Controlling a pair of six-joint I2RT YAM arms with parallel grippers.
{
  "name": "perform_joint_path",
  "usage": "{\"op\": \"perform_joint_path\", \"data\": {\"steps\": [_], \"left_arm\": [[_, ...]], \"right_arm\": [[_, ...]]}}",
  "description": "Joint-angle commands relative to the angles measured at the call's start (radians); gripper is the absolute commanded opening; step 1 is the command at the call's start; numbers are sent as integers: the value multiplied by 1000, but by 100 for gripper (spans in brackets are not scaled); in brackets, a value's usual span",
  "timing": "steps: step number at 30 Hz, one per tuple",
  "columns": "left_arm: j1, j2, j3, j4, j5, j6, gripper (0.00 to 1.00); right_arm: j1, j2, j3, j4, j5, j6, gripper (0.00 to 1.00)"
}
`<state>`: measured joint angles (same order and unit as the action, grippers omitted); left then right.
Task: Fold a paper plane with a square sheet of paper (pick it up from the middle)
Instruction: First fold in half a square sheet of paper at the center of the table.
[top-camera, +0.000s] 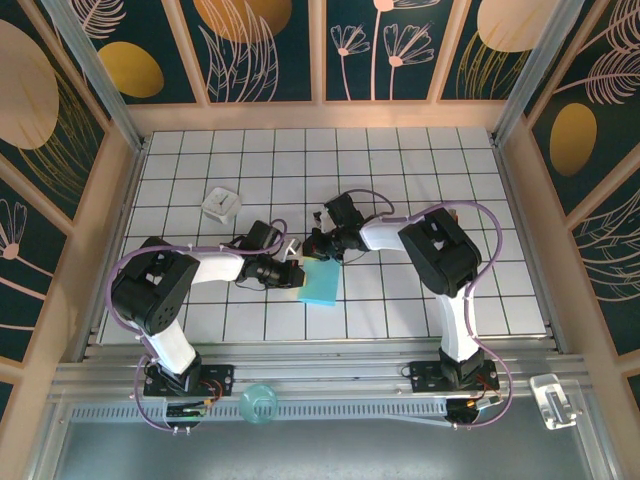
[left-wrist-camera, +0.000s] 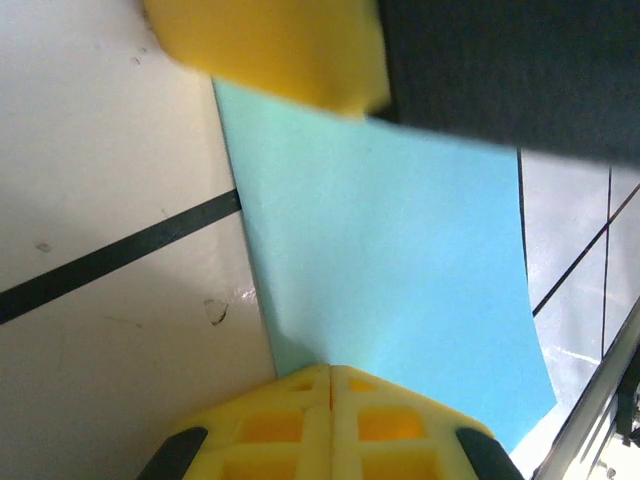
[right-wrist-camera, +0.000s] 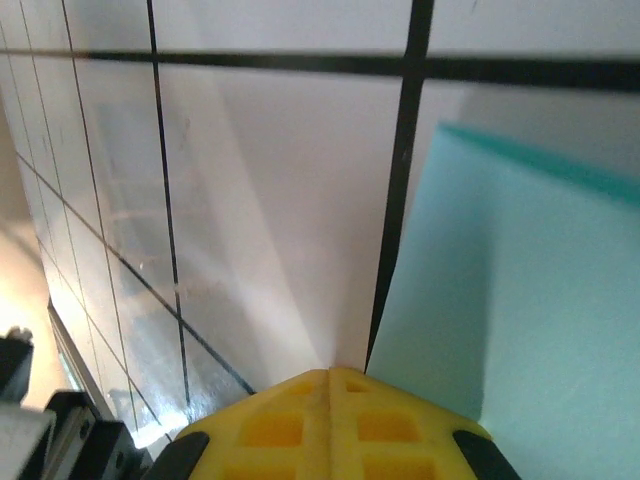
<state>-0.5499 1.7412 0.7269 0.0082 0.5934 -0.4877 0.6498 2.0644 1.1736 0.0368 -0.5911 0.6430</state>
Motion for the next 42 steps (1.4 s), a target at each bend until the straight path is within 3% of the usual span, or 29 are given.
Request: {"op": "perform_joint_path", "data": {"steps": [1,42], "left_arm": [[-31,122,-59,-158,-196,46,0],[-57,136,-63,-174,-227,52,0]], "right_arm": [[-46,56,30,-9,180,-4,0],[-158,223,253,-55,251,-17,0]]}}
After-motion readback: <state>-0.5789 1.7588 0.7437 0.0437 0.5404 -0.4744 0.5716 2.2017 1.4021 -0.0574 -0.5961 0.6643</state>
